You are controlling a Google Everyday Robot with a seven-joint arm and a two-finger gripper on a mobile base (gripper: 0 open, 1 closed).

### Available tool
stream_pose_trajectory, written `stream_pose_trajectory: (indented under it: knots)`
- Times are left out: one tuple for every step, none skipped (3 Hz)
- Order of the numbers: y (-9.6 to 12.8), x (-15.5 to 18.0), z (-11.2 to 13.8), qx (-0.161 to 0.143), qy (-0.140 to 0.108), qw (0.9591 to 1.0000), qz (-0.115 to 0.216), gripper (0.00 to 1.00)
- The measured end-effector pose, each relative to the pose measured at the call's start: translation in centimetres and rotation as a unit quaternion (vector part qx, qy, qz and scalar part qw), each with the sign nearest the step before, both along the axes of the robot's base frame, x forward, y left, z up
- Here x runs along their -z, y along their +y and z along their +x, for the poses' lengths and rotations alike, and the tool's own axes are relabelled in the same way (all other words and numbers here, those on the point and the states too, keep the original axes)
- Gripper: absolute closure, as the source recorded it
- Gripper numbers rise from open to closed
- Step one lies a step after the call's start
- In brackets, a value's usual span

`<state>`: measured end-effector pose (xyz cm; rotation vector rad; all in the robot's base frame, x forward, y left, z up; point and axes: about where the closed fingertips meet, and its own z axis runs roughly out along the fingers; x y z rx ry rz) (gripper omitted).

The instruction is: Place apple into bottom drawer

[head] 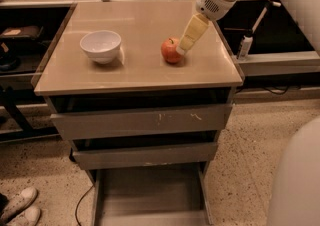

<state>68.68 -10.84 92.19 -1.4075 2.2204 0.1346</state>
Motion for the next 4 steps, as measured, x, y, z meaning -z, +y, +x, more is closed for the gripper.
stream_pose_trajectory:
  knots:
    - [0.8, 2.3, 1.4, 0.004, 0.018, 0.9998, 0.000, 0.00]
    - [1.8, 3.3, 1.6, 0.005, 0.023, 0.9997, -0.002, 0.00]
    - [3.3, 4.5, 1.9, 0.006, 0.038, 0.9993, 0.000, 0.00]
    - [4.4, 5.6, 2.4, 0.003, 0.040, 0.9992, 0.004, 0.00]
